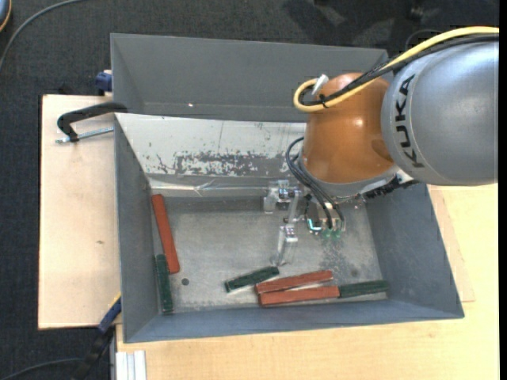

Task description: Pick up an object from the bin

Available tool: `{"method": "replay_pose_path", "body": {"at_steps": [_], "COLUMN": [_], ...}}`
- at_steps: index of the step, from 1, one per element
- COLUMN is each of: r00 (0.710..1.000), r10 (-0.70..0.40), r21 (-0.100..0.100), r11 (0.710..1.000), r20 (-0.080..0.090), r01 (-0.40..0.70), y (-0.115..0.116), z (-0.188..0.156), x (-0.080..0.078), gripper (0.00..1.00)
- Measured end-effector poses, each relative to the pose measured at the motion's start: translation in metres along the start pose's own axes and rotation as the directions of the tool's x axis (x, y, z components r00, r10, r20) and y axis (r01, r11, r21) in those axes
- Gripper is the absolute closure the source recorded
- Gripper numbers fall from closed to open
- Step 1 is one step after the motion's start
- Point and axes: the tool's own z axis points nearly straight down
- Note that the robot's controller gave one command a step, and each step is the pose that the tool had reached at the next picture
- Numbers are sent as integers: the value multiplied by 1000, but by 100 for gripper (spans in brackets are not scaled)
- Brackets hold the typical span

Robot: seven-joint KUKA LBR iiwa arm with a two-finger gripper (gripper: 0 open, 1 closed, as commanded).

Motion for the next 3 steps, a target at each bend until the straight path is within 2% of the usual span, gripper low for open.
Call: {"method": "replay_pose_path", "body": {"at_steps": [1, 2, 3], "r00": [999, 999, 1000], "r10": [-38, -37, -5], "r21": [1, -1, -2], "r11": [999, 999, 1000], "r20": [0, 11, 21], "r01": [38, 37, 5], "y": [-2, -2, 9], "z": [93, 88, -71], "x": [38, 35, 22], "gripper": [0, 100, 100]}}
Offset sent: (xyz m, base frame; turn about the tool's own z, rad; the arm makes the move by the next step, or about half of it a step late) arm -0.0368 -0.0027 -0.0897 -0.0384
